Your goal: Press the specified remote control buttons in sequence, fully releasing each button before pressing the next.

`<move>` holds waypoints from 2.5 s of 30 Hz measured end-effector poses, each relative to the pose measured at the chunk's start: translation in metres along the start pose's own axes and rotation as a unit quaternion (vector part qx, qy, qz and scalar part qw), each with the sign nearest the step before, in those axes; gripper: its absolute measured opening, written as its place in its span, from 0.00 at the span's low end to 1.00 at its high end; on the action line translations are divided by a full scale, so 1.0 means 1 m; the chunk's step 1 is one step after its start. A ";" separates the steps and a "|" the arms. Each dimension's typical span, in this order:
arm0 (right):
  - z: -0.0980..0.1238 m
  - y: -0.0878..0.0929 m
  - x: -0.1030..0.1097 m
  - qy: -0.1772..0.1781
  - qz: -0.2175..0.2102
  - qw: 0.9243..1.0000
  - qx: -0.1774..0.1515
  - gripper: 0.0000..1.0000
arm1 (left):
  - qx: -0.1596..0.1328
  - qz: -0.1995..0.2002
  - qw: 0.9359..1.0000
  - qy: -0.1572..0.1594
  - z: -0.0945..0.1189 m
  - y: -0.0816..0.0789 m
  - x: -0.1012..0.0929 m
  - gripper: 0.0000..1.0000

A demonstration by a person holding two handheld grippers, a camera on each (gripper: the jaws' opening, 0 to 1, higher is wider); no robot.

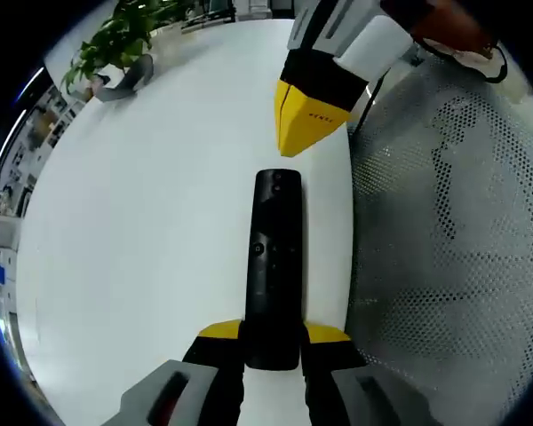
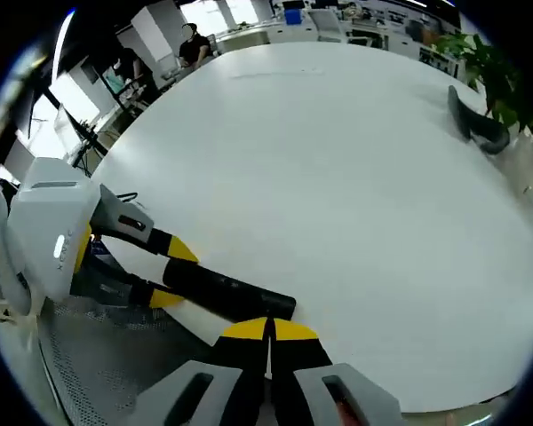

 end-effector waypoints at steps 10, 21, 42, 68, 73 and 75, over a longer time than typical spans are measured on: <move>-0.014 0.011 -0.006 -0.008 -0.025 0.998 0.050 0.00 | 0.000 0.009 1.000 -0.006 0.000 -0.002 -0.009 0.23; -0.018 0.013 -0.007 -0.018 -0.043 0.997 0.058 0.00 | -0.008 0.019 1.000 -0.010 -0.001 -0.003 -0.012 0.24; -0.017 0.014 -0.008 -0.043 -0.073 0.996 0.005 0.00 | -0.040 0.019 0.999 -0.009 0.000 -0.001 -0.011 0.24; -0.016 0.012 -0.008 -0.070 -0.120 0.990 0.002 0.00 | -0.207 0.034 0.977 -0.037 0.003 0.000 -0.013 0.24; -0.016 0.012 -0.008 -0.069 -0.116 0.991 0.001 0.00 | -0.212 0.025 0.976 -0.042 0.004 -0.001 -0.014 0.24; -0.016 0.011 -0.007 -0.071 -0.111 0.991 -0.001 0.00 | -0.217 0.029 0.975 -0.043 0.004 -0.001 -0.013 0.24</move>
Point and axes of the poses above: the point that each gripper's makers call its tool centre point, and the gripper's own axes: z roughly backward along the fingers, x roughly to its left, y roughly out of its underside, the point moved 1 cm from there along z, roughly backward along the fingers, and after that the axes turned 5 degrees about -z, right-handed, at the moved point
